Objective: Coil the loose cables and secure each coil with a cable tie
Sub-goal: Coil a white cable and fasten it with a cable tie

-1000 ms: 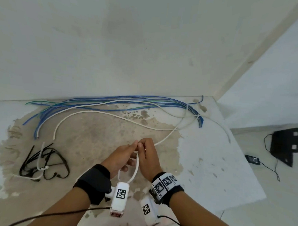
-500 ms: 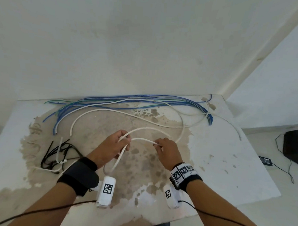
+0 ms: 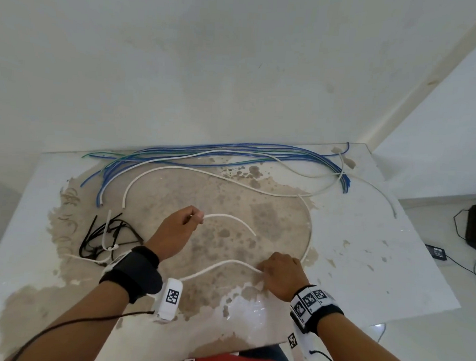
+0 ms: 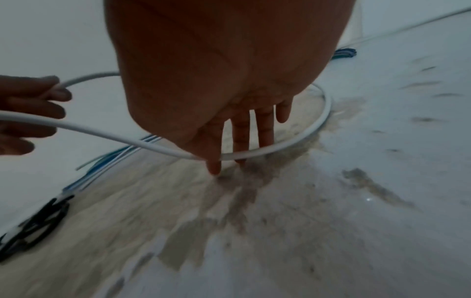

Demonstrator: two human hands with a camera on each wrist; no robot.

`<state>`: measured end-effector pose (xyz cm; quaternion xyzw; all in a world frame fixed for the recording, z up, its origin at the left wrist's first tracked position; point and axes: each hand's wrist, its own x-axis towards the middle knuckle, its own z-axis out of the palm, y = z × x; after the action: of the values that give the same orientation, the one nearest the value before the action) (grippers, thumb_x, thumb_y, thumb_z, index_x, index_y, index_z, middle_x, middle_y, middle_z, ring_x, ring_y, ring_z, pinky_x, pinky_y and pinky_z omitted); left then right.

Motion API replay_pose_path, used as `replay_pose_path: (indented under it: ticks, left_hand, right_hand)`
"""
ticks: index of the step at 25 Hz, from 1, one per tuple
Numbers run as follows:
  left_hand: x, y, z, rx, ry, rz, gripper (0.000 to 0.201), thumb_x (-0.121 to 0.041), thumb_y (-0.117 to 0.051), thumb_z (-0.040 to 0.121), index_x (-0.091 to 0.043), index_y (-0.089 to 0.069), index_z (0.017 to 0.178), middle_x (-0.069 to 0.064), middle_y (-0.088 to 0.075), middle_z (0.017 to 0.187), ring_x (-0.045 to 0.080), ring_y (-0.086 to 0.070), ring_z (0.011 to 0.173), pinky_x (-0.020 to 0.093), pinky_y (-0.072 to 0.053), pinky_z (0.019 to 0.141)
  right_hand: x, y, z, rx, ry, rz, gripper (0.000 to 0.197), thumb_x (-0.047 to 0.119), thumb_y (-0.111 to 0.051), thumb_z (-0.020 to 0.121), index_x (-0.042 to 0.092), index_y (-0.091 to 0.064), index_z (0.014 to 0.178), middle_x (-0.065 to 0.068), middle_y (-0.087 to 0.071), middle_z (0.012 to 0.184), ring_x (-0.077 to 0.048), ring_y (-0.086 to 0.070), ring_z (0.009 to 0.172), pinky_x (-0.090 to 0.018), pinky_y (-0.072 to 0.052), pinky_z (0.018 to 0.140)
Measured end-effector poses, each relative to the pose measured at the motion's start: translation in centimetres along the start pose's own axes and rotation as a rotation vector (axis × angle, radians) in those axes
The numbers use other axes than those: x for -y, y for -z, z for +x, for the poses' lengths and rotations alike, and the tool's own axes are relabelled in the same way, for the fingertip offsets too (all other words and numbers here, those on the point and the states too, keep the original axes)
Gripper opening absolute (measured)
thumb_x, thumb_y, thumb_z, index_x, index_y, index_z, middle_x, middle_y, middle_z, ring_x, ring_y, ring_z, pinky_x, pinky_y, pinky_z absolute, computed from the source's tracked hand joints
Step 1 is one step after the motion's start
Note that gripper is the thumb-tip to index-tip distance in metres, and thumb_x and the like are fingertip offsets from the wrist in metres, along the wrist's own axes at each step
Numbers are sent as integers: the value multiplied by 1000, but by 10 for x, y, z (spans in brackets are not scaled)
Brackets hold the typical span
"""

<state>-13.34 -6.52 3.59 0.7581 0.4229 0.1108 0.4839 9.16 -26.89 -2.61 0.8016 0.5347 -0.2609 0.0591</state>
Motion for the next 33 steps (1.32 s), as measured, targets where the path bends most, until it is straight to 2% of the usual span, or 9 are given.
replay_pose_path:
  ticks: [4,7,10,15,19,22,25,29,33]
  left_hand:
    - [-14,6,-3,1,-104,65,26,-36,-47,104,-25,-58,83,-6,-42,61,8,-36,54,31,-33,59]
    - [-28,8,-2,-33,-177,45,25,-35,-49,104,-25,-59,83,-7,-43,61,9,-37,55,32,-33,60]
    - [-39,13,-4,-82,-190,-5,26,-32,-49,104,-23,-63,84,-7,-45,64,7,-39,54,29,-33,59]
    - [-38,26,-18,-4,-102,-198,28,-30,-42,108,-23,-69,102,-7,-43,68,14,-37,59,27,-35,56]
    - [-37,22,-26,38,-23,-325,28,-24,-38,109,-22,-65,104,-8,-47,71,11,-42,61,32,-43,62]
    - [-44,15,-33,52,2,-440,27,-21,-34,110,-21,-61,106,-7,-47,72,9,-44,61,32,-49,67]
    - [-49,11,-35,5,-7,-592,27,-23,-32,110,-26,-58,106,-7,-48,74,9,-47,64,36,-53,75]
    - [-56,12,-36,-4,-28,-709,27,-23,-34,110,-28,-60,107,-5,-56,84,11,-53,71,37,-51,86]
    - [-69,3,-40,28,-22,-784,22,-19,-37,109,-28,-56,113,1,-66,114,19,-64,96,38,-50,94]
  right_hand:
    - [8,47,7,-435,-63,569,25,27,-51,103,23,-66,123,4,-60,121,-15,-61,107,-36,-49,97]
    - [52,98,9,-328,262,606,28,37,-54,103,24,-62,127,12,-58,110,-3,-56,94,-12,-42,80]
    - [77,112,14,-288,369,456,21,33,-50,106,22,-67,112,9,-62,84,-9,-54,72,-22,-37,65]
    - [72,128,16,-543,260,587,22,29,-46,108,22,-66,104,11,-53,68,1,-49,62,-12,-33,57]
    - [71,132,16,-655,8,775,25,30,-43,108,20,-65,101,8,-58,78,-11,-51,71,-27,-37,65]
    - [81,133,7,-490,-120,1374,27,29,-42,108,26,-67,97,7,-54,89,-11,-47,78,-30,-42,76]
    - [82,133,-4,-395,-47,1147,29,33,-45,107,25,-73,107,8,-65,103,-9,-55,94,-30,-42,84]
    - [84,132,-14,-356,50,1267,28,26,-42,109,17,-66,99,5,-56,65,-12,-49,56,-29,-40,59]
    - [100,128,-17,-352,38,1452,27,20,-37,110,15,-60,99,5,-64,64,-11,-56,54,-28,-40,58]
